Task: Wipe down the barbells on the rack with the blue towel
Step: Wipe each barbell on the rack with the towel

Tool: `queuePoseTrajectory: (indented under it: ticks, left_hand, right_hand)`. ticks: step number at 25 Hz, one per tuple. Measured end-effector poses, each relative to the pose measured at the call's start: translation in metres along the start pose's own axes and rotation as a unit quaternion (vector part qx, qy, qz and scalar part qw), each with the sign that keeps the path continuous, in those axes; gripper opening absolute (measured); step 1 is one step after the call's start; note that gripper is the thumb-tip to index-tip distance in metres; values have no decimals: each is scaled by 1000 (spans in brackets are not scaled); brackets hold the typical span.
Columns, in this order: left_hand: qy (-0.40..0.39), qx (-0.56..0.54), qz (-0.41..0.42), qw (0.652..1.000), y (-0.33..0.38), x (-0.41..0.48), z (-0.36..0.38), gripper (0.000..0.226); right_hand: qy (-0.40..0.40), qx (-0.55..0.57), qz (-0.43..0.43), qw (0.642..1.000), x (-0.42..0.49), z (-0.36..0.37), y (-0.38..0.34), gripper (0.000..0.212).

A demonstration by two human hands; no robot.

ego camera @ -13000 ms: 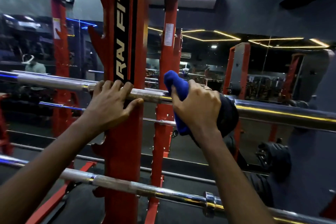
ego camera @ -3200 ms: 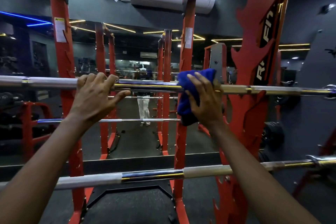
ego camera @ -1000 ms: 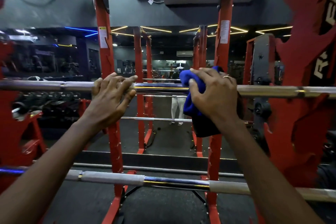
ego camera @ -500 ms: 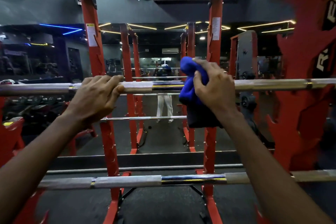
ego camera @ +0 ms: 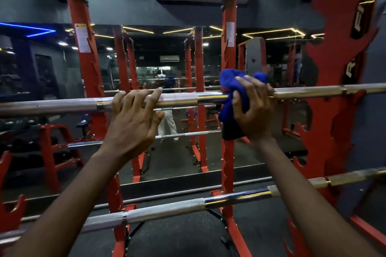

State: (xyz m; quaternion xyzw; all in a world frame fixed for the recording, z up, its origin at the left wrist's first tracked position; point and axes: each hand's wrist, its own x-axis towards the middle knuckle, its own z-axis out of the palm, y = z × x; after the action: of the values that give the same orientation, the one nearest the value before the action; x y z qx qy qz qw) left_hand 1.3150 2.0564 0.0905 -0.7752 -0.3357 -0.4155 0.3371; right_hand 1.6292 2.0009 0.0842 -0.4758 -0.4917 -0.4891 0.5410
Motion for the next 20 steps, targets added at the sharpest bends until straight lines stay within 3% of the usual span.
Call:
queuePoseTrajectory:
  ticks: [4,8,11,12,14,15,17,18,20]
  left_hand:
    - [24,-14,-21,999,6,2,5,54]
    - [34,-35,-26,998,7,2,9,54]
    - [29,-45,-31,998,6,1,9,53]
    - [27,-44,-33,998,6,2,10,52]
    - [25,-47,-39,998,9,3,10,51]
    - [24,-48,-43,998,10,4,10,50]
    - [23,-52,-47,997,12,4,10,50]
    - [22,-55,-46,997,11,4,9,49]
    - [21,-77,-39,996,9,3,7,49]
  right_hand:
    - [66,14,153,986,-4,6,-6,39]
    - [142,95,326,930,-11,16,-34,55]
    - [156,209,434,862,-15,18,-48,70]
    - [174,242,473,830,-8,14,-52,75]
    - [202,308,578,728,11,10,-53,75]
    - [202,361,640,647,18,15,-49,70]
    - [185,519,667,501,23,18,-51,59]
    - [143,556,651,496,16,19,-54,51]
    - [-80,498,599,622,-8,26,-54,34]
